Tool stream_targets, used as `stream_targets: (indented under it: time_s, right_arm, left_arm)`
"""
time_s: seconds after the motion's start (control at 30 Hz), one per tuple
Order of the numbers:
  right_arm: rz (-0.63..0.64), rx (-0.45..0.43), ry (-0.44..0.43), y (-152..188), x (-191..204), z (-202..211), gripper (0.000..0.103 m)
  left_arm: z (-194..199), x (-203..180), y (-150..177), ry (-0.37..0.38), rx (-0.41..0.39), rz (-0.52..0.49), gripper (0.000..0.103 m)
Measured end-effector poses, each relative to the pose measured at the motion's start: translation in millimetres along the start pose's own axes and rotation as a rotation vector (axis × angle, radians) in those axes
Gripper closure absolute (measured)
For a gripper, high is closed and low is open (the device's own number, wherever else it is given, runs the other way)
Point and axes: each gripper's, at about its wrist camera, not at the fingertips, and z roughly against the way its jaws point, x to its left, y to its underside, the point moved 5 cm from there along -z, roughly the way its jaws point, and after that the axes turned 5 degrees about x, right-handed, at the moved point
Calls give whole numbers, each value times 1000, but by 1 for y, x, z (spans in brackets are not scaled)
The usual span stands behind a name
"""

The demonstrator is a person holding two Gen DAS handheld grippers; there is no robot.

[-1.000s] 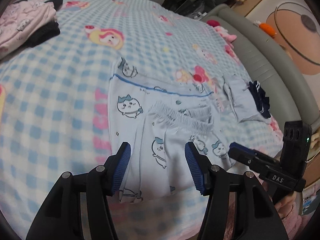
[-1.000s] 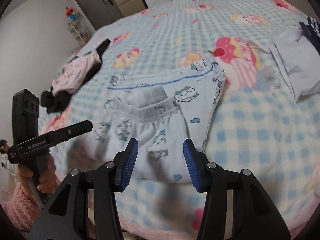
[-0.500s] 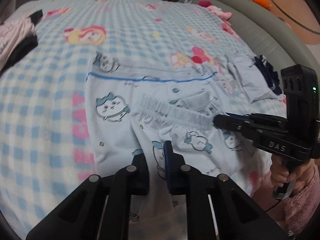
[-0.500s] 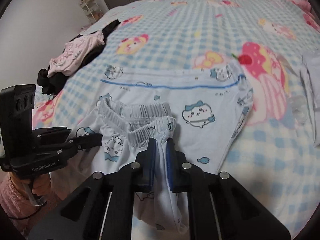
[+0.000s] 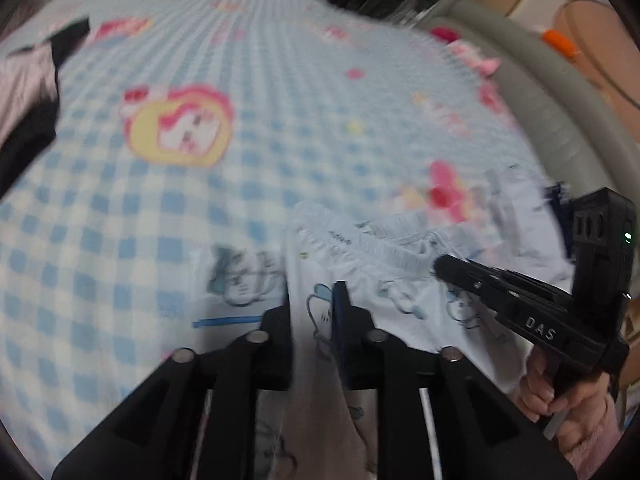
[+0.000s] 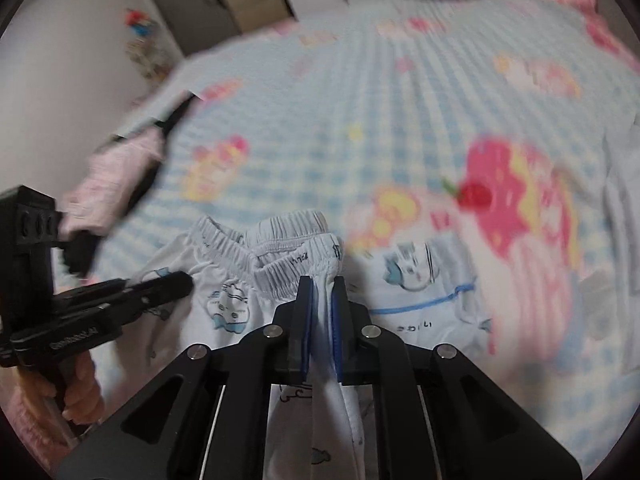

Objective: Fold clothes
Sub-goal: 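Fold the held cuffs over toward the waistband with both grippers, then lay the cuffs down on the pants and open both grippers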

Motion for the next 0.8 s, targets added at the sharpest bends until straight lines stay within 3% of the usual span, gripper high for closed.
stream_targets:
  time_s: [0.03, 0.13, 0.2, 0.23, 0.33, 0.57, 0.67, 0.8]
  right_arm:
    - [-15, 34, 16, 3, -6, -16, 92]
    - [-42, 7, -4, 10, -11, -8, 89]
    - [-77, -42, -10, 19, -16, 15, 79]
    - [-94, -66, -13, 24, -18, 27, 72]
    - [-146, -140, -23, 38, -26, 62, 64]
    - [-237, -94, 24, 116, -31, 68, 62]
    - [-269, -56, -27, 128, -32, 70, 60]
    - [-245, -77, -88, 122, -22, 71, 58]
  left_arm:
    - [3, 3, 1, 1, -10, 13, 78]
    - [11, 11, 5, 3, -41, 52, 72]
    - [16, 16, 7, 4, -61, 78, 50]
    - [20, 19, 9, 4, -73, 92, 49]
    - [33, 26, 29, 34, -98, 156, 48]
    - [43, 40, 74, 147, -90, 282, 49]
    - [47, 46, 93, 195, -86, 335, 50]
    - [44, 50, 111, 240, -73, 392, 50]
